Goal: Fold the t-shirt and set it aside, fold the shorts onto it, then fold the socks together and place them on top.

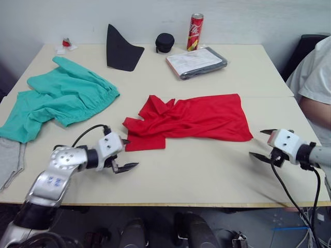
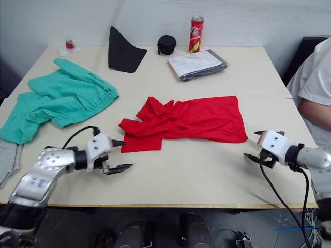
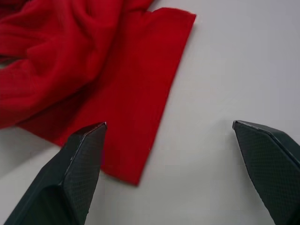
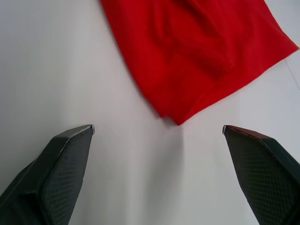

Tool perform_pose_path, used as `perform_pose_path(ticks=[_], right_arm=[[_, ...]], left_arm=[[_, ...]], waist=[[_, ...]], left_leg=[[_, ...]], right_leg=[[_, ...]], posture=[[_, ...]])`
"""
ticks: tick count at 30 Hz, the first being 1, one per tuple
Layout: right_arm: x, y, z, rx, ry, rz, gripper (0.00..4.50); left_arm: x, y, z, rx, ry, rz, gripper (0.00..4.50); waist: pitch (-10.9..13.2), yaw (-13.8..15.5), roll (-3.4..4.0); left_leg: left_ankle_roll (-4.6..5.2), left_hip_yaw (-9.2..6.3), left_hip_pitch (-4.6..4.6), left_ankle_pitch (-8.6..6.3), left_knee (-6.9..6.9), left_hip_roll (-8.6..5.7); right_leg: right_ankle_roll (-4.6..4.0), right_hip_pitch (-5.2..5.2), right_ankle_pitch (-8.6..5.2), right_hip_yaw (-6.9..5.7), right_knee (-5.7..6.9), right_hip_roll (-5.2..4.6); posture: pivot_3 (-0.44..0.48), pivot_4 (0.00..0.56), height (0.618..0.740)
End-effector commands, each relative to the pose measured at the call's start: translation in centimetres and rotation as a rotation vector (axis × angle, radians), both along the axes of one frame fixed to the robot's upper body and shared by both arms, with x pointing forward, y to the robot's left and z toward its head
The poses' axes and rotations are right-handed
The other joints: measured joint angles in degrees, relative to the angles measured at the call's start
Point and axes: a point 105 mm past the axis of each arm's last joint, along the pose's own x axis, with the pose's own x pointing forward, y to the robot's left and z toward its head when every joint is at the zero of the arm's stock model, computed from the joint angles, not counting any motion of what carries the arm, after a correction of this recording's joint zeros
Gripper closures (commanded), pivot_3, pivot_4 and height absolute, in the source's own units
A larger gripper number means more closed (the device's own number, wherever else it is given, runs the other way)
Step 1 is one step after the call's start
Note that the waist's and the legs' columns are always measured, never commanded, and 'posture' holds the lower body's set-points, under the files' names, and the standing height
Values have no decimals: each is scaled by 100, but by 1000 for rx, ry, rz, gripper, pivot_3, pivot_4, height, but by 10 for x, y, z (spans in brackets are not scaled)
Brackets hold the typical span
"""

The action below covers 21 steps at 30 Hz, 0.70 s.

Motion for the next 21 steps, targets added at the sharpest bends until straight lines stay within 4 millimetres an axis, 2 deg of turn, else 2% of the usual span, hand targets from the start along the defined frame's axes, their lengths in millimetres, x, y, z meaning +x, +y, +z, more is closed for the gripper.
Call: perform_pose_path(ticks=[1,4,8,10,11,15,16,18,20,21], right_arm=[[5,1,-9,-24,30,14,0],[21,10,-7,-16,16,25,0],[28,18,-11,-14,31,51,0],[28,22,-14,-9,42,64,386],[27,23,-15,-8,46,66,634],[23,23,-17,5,52,68,1920],[22,23,-16,13,49,68,2382],[19,22,-12,29,39,62,2960],[16,20,-9,56,38,46,3737],[16,19,-8,62,37,42,4048]], left_arm=[[7,-4,-11,51,2,2,1],[18,1,-22,79,41,46,1],[23,-1,-29,63,74,52,796],[24,-3,-31,61,90,44,1342],[24,-2,-32,61,86,44,1740],[25,-1,-32,34,85,59,2876],[25,-2,-32,28,87,53,3266],[24,0,-31,42,78,41,3786],[21,-1,-24,51,67,4,4450],[21,-2,-19,31,66,-1,4500]], waist=[[-2,-4,3],[-2,-9,2],[-16,-9,-1],[-23,-10,-1],[-26,-12,2],[-29,-7,2],[-29,-7,2],[-29,-7,2],[-29,-9,3],[-29,-9,3]], left_leg=[[0,1,5,0,0,-1],[-3,5,46,2,3,-1],[-3,8,76,2,-2,-8],[-7,8,78,4,-3,-6],[-11,8,78,7,-3,-5],[-15,8,80,12,-2,-6],[-15,7,80,13,-2,-6],[-16,7,80,14,-2,-6],[-16,7,78,14,-5,-5],[-18,7,77,15,-9,-5]], right_leg=[[0,3,-1,3,4,-1],[0,39,-1,6,5,-2],[1,59,-1,18,22,-11],[0,59,-2,19,25,-10],[0,58,-2,20,27,-10],[0,58,-2,21,32,-10],[0,58,-2,21,33,-11],[0,58,-2,22,34,-11],[0,54,-2,22,34,-11],[-1,51,-3,22,34,-11]], posture=[[0,150,740],[0,150,740],[0,150,740],[0,150,740],[0,150,740],[0,150,740],[0,150,740],[0,150,740],[0,150,740],[0,150,740]])
